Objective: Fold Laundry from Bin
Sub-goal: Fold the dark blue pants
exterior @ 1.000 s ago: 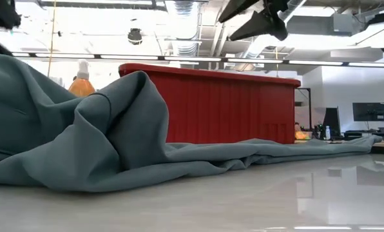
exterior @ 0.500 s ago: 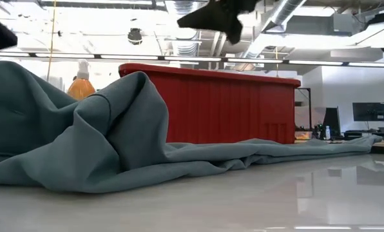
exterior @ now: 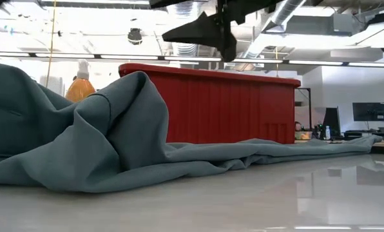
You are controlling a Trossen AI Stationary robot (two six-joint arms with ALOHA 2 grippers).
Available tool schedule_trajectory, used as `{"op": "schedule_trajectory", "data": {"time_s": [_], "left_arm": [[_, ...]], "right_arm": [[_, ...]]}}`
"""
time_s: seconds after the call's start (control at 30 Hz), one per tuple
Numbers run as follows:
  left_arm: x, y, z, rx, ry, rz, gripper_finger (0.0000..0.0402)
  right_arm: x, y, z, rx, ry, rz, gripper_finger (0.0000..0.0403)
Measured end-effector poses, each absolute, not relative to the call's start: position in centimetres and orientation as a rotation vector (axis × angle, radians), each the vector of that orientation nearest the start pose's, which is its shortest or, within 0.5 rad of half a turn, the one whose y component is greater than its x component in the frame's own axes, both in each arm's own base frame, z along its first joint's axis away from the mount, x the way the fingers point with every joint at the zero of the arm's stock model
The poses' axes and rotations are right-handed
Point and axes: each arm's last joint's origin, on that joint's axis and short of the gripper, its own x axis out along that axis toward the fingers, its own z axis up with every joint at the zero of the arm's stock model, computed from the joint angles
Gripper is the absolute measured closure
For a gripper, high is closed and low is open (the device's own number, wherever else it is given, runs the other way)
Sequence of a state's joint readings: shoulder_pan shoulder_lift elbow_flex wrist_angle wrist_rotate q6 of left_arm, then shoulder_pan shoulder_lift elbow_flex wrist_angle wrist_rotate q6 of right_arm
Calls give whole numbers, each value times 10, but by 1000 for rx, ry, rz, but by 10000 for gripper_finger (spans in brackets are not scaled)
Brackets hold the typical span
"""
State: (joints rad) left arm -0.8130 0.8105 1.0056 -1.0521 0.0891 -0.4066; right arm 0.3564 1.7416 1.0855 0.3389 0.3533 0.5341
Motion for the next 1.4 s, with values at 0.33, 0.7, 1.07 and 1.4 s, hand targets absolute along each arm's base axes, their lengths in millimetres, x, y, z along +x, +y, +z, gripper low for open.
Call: {"op": "schedule_trajectory", "data": {"time_s": [0.33, 0.7, 1.07, 1.4], "left_arm": [[120, -179, 288, 519, 893, -845, 237], [128, -239, 229, 885, 890, -959, 240], [152, -267, 212, 1012, 865, -784, 240], [156, -266, 231, 987, 917, -824, 240]], "right_arm": [[352, 151, 234, 442, 237, -177, 145], [359, 137, 234, 431, 246, -159, 145], [366, 119, 229, 389, 359, 25, 145], [370, 104, 225, 407, 424, 94, 145]]}}
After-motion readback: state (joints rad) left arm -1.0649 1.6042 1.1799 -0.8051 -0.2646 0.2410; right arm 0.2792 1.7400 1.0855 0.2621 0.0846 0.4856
